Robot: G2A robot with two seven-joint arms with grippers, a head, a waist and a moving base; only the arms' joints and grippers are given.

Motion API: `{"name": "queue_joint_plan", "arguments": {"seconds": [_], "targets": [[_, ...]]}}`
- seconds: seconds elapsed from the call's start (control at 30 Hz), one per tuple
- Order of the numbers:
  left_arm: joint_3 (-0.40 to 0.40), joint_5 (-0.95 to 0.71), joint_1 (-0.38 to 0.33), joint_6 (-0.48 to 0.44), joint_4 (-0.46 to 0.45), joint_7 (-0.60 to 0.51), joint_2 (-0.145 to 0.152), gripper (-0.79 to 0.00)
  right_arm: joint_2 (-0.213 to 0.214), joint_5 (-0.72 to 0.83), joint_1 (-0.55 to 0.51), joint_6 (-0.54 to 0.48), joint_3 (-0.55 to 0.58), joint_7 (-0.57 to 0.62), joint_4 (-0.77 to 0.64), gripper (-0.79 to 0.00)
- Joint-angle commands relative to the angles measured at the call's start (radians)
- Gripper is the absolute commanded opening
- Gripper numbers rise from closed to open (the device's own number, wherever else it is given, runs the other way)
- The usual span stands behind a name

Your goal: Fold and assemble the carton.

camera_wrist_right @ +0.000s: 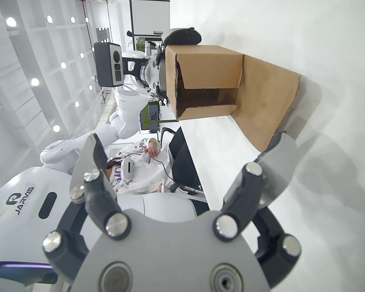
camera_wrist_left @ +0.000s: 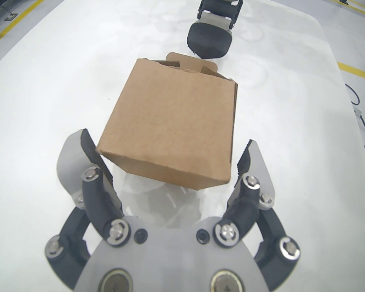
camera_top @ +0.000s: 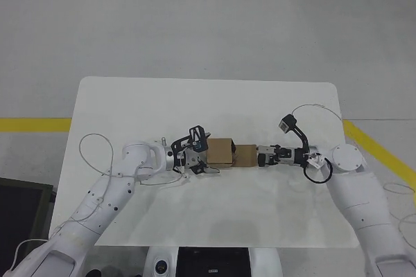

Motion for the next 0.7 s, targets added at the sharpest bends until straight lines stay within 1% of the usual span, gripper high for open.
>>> {"name": "queue_joint_plan", "arguments": {"seconds": [0.0, 0.17, 0.43, 0.67], "targets": [[-0.002, 0.001, 0.000, -0.001, 0.000, -0.001, 0.000, 0.000, -0.004, 0.002, 0.018, -0.024, -0.015, 0.006, 0.031, 0.000], [-0.006, -0.001, 0.003, -0.004, 0.000, 0.000, 0.000, 0.000, -0.016, 0.017, 0.059, -0.065, -0.049, 0.014, 0.100, 0.000], [-0.003, -0.001, 0.002, -0.006, -0.003, -0.003, -0.002, 0.000, -0.044, 0.102, 0.113, -0.070, -0.109, 0.021, 0.195, 0.000], [-0.003, 0.001, 0.002, -0.004, -0.003, -0.005, -0.004, 0.000, -0.049, 0.179, 0.138, -0.017, -0.133, 0.074, 0.159, 0.000]]}}
